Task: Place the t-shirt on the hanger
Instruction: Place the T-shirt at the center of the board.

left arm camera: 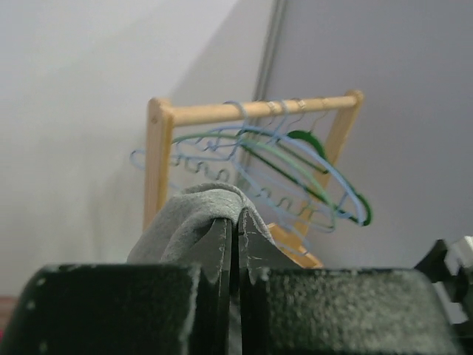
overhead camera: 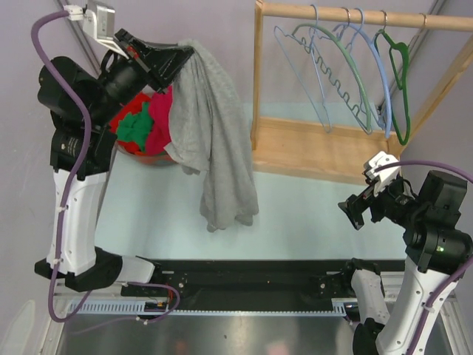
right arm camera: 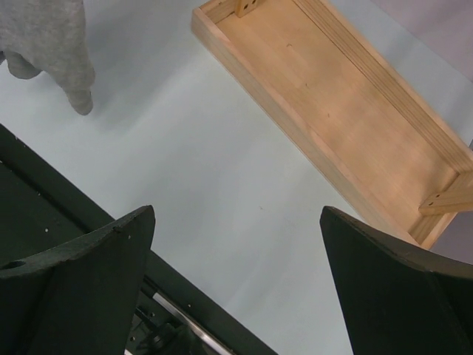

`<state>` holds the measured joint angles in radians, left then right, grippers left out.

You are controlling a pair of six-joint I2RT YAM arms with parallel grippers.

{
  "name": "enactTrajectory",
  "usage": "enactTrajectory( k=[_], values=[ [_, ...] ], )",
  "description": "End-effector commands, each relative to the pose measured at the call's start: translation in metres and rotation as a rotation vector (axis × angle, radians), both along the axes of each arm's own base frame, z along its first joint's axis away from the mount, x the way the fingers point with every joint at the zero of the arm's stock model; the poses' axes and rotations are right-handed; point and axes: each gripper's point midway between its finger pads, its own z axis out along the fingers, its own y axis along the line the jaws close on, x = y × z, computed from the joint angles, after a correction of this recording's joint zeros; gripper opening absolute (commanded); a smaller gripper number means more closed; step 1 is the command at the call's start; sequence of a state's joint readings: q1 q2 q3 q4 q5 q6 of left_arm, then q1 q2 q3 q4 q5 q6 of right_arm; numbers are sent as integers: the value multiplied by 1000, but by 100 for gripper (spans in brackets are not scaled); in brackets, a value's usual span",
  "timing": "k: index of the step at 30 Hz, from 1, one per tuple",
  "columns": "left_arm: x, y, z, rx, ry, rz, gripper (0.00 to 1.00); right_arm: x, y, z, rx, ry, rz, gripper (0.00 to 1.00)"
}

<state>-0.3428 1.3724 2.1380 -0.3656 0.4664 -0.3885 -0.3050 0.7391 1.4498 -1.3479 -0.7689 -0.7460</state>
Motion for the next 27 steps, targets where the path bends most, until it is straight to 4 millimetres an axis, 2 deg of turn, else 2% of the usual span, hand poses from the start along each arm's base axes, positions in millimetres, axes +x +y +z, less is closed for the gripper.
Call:
enactTrajectory(
  k=[1, 3, 6, 10, 11, 13, 14, 16, 17, 18, 20, 21, 22, 23, 24, 25, 26, 27],
  values=[
    [6, 32, -20, 115, 0, 212, 1, -23, 11, -19, 48, 138, 35, 100],
    [6, 38, -38, 215, -15, 245, 0, -21, 11, -20, 49, 147, 43, 99],
    [-1, 41, -74, 377, -2, 235, 0, -18, 12, -25, 57, 181, 62, 99],
    [7, 51, -113, 489, 85, 274, 0, -16, 15, -33, 55, 238, 98, 100],
    [14, 49, -137, 543, 119, 261, 0, -17, 18, -36, 44, 254, 125, 100],
    [16, 44, -159, 600, 132, 242, 1, -16, 21, -42, 46, 295, 145, 99],
    [21, 38, -178, 643, 150, 222, 2, -19, 25, -45, 33, 313, 181, 99],
    [18, 11, -195, 675, 151, 151, 5, -22, 30, -53, 32, 352, 212, 99],
    [20, 0, -212, 698, 176, 130, 5, -22, 30, -58, 27, 366, 223, 99],
    [12, -26, -218, 701, 156, 64, 5, -24, 32, -62, 9, 378, 242, 99],
    [14, -59, -251, 741, 191, -7, 7, -27, 31, -77, -31, 425, 260, 99],
    [11, -83, -256, 732, 176, -51, 15, -31, 34, -82, -54, 439, 297, 99],
    [11, -97, -264, 731, 198, -84, 20, -33, 34, -88, -70, 458, 305, 99],
    [21, -118, -282, 730, 269, -122, 29, -34, 32, -93, -99, 471, 303, 99],
    [24, -126, -293, 742, 323, -152, 42, -36, 34, -95, -119, 482, 329, 99],
    [40, -140, -303, 768, 357, -169, 45, -37, 35, -98, -130, 497, 337, 99],
    [43, -142, -310, 804, 369, -201, 53, -37, 35, -101, -141, 510, 337, 99],
    [36, -132, -324, 835, 435, -299, 67, -34, 37, -102, -142, 520, 342, 99]
  ],
)
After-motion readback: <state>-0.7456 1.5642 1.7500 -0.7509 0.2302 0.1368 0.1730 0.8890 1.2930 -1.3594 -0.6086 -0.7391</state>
